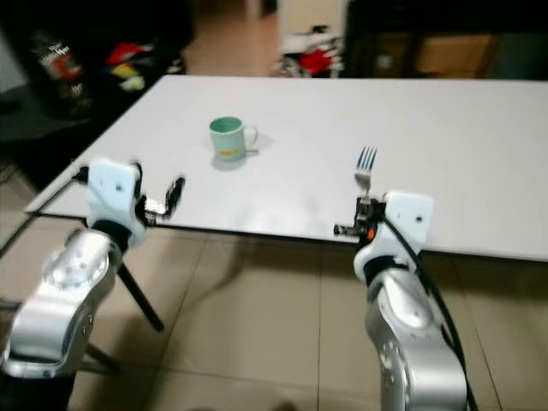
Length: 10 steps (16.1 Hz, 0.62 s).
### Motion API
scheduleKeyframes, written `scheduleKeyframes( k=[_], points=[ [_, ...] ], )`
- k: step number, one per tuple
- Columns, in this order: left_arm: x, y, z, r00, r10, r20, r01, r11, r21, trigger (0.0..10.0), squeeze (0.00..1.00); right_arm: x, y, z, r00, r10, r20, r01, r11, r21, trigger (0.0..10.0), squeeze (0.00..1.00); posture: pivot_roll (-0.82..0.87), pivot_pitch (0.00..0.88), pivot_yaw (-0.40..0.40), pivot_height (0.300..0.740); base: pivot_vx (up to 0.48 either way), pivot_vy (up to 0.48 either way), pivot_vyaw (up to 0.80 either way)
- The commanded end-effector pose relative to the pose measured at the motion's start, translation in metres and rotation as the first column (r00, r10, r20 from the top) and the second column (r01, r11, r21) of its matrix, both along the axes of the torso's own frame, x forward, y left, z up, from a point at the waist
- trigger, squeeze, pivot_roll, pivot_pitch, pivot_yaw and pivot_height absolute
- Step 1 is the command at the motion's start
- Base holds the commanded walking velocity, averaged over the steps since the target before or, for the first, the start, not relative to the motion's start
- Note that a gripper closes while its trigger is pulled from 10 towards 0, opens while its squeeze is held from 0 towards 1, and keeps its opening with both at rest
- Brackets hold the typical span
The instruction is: Setting the table
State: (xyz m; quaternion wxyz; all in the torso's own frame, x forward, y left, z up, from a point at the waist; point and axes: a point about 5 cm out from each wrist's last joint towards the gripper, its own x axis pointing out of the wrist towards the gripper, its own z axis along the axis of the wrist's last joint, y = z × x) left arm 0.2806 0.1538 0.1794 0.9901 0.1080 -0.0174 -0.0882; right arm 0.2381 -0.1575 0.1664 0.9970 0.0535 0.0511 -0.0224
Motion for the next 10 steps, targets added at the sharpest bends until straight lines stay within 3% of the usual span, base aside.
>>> scheduleKeyframes(
  k=[1,4,7,9,10],
  points=[
    [-0.002,0.006,-0.005,0.999,0.024,-0.023,-0.024,1.000,0.003,10.0,0.00,0.003,0.007,0.007,0.998,0.060,0.023,-0.060,0.998,0.013,10.0,0.00,0.03,0.000,0.080,0.740,0.000,-0.480,0.00],
    [-0.010,0.005,-0.019,0.996,0.050,-0.071,-0.053,0.998,-0.037,10.0,0.00,0.003,0.009,-0.002,0.989,0.144,-0.019,-0.144,0.990,-0.008,10.0,0.00,0.03,0.000,0.067,0.740,0.000,0.000,0.00],
    [-0.012,0.013,-0.020,0.994,0.086,-0.062,-0.089,0.995,-0.043,10.0,0.00,0.003,0.014,-0.010,0.980,0.188,-0.066,-0.186,0.982,0.025,10.0,0.00,0.03,0.000,0.060,0.740,0.000,0.000,0.00],
    [-0.012,0.013,-0.016,0.996,0.071,-0.050,-0.073,0.996,-0.045,10.0,0.00,0.004,0.016,-0.014,0.980,0.177,-0.092,-0.178,0.984,0.002,10.0,0.00,0.06,0.000,0.031,0.740,0.000,0.000,0.00],
    [-0.011,0.013,-0.013,0.997,0.056,-0.044,-0.058,0.997,-0.046,10.0,0.00,0.005,0.016,-0.013,0.982,0.171,-0.086,-0.168,0.985,0.036,10.0,0.00,0.06,0.000,0.031,0.740,0.000,0.000,0.00]
  ],
)
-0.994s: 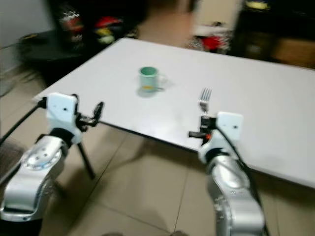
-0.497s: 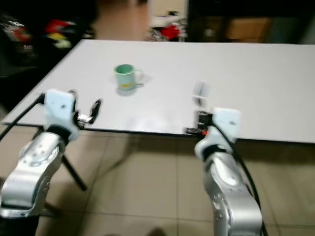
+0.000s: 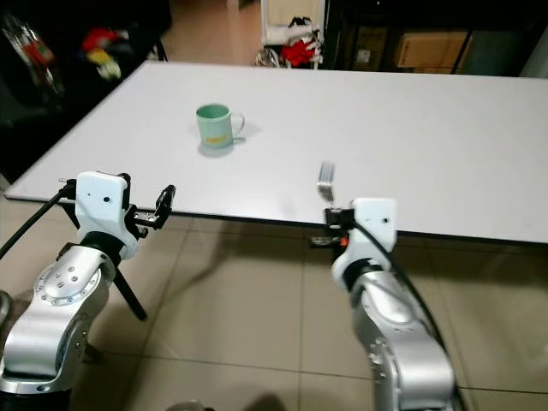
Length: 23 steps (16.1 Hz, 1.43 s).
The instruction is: Setting the table
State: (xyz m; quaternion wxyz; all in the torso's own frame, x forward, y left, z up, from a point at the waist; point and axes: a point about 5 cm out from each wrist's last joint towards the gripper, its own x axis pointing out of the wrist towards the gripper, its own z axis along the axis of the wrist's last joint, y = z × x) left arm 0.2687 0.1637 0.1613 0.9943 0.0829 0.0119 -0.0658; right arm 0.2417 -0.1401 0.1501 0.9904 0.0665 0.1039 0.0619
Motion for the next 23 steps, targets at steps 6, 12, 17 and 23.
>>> scheduleKeyframes(
  k=[6,12,17,23],
  points=[
    [-0.015,0.011,-0.008,1.000,0.005,-0.030,-0.005,1.000,-0.006,10.0,0.00,-0.003,0.010,-0.009,0.993,0.116,0.008,-0.115,0.990,-0.078,10.0,0.00,0.03,0.000,0.051,0.740,0.221,0.000,0.00],
    [-0.011,0.019,0.000,1.000,0.028,-0.010,-0.028,1.000,-0.006,10.0,0.00,-0.002,0.014,0.000,0.989,0.140,0.037,-0.136,0.986,-0.094,10.0,0.00,0.05,0.000,0.026,0.740,0.321,0.000,0.00],
    [-0.011,0.014,-0.002,1.000,0.014,-0.016,-0.014,1.000,-0.019,10.0,0.00,-0.002,0.010,0.005,0.991,0.125,0.048,-0.122,0.990,-0.067,10.0,0.00,0.04,0.000,0.029,0.740,0.354,0.000,0.26],
    [-0.008,0.013,-0.001,1.000,0.011,-0.013,-0.011,1.000,-0.019,10.0,0.00,-0.002,0.008,0.001,0.996,0.087,0.024,-0.085,0.994,-0.064,10.0,0.00,0.03,0.000,0.038,0.740,0.341,0.000,0.00]
  ],
)
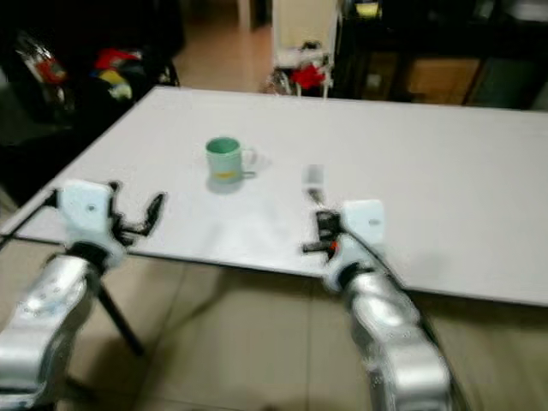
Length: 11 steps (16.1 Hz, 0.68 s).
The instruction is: Setting the table
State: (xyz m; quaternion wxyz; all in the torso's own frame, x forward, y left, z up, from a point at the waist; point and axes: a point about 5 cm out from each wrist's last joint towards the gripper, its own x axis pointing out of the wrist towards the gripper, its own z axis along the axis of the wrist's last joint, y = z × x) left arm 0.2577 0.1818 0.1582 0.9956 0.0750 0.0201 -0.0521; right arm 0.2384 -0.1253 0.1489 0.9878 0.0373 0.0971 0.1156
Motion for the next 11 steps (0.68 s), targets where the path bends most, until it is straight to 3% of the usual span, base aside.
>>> scheduleKeyframes(
  k=[1,11],
  points=[
    [0.0036,-0.0055,0.0024,1.000,-0.019,0.003,0.019,1.000,-0.005,10.0,0.00,0.0010,-0.0068,0.0021,1.000,-0.027,0.005,0.027,1.000,-0.017,10.0,0.00,0.03,0.000,0.039,0.740,0.341,0.000,0.00],
    [0.0065,-0.0084,0.0035,0.999,-0.037,0.005,0.037,0.999,-0.006,10.0,0.00,0.0023,-0.0095,0.0025,0.998,-0.069,0.000,0.069,0.998,-0.003,10.0,0.00,0.03,0.000,0.042,0.740,0.342,0.000,0.00]
  ],
)
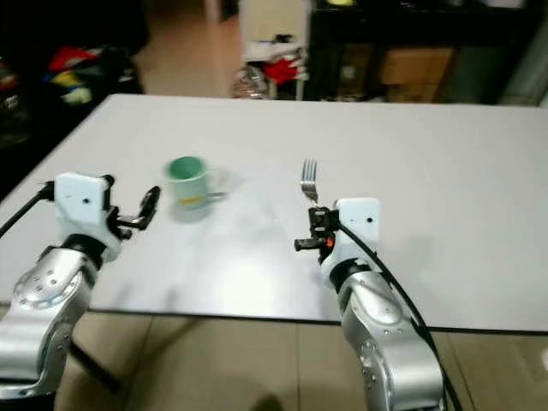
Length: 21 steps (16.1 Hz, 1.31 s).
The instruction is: Setting the table
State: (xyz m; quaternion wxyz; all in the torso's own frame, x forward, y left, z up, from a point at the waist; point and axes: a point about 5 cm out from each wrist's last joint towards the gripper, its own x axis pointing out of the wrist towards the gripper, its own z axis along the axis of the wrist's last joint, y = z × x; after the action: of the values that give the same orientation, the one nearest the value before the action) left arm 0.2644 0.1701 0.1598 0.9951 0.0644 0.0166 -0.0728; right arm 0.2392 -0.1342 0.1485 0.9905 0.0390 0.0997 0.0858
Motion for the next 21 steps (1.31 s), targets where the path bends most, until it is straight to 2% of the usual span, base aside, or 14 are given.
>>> scheduleKeyframes(
  k=[1,4,11,13,21],
  points=[
    [0.0004,0.0031,0.0024,1.000,0.004,0.005,-0.004,1.000,0.017,10.0,0.00,0.0019,-0.0001,0.0029,1.000,-0.006,0.008,0.006,1.000,-0.001,10.0,0.00,0.04,0.000,0.042,0.740,0.341,0.000,0.00],
    [0.0011,0.0020,0.0032,1.000,-0.001,0.007,0.001,1.000,0.019,10.0,0.00,0.0028,0.0000,0.0025,1.000,-0.007,0.009,0.007,1.000,-0.004,10.0,0.00,0.04,0.000,0.046,0.740,0.340,0.000,0.00],
    [0.0045,-0.0016,0.0035,1.000,-0.029,0.002,0.029,0.999,0.031,10.0,0.00,0.0056,-0.0044,0.0003,0.998,-0.058,0.004,0.058,0.998,0.002,10.0,0.00,0.04,0.000,0.064,0.740,0.000,0.000,-0.07],
    [0.0049,-0.0012,0.0039,0.999,-0.032,0.003,0.032,0.999,0.030,10.0,0.00,0.0062,-0.0040,0.0001,0.998,-0.063,0.004,0.063,0.998,0.005,10.0,0.00,0.04,0.000,0.064,0.740,0.000,0.397,-0.77],
    [0.0049,-0.0001,0.0039,1.000,-0.031,0.001,0.031,0.999,0.035,10.0,0.00,0.0076,-0.0034,-0.0010,0.998,-0.066,0.006,0.066,0.998,-0.002,10.0,0.00,0.04,0.000,0.064,0.740,0.000,0.472,0.00]
  ],
)
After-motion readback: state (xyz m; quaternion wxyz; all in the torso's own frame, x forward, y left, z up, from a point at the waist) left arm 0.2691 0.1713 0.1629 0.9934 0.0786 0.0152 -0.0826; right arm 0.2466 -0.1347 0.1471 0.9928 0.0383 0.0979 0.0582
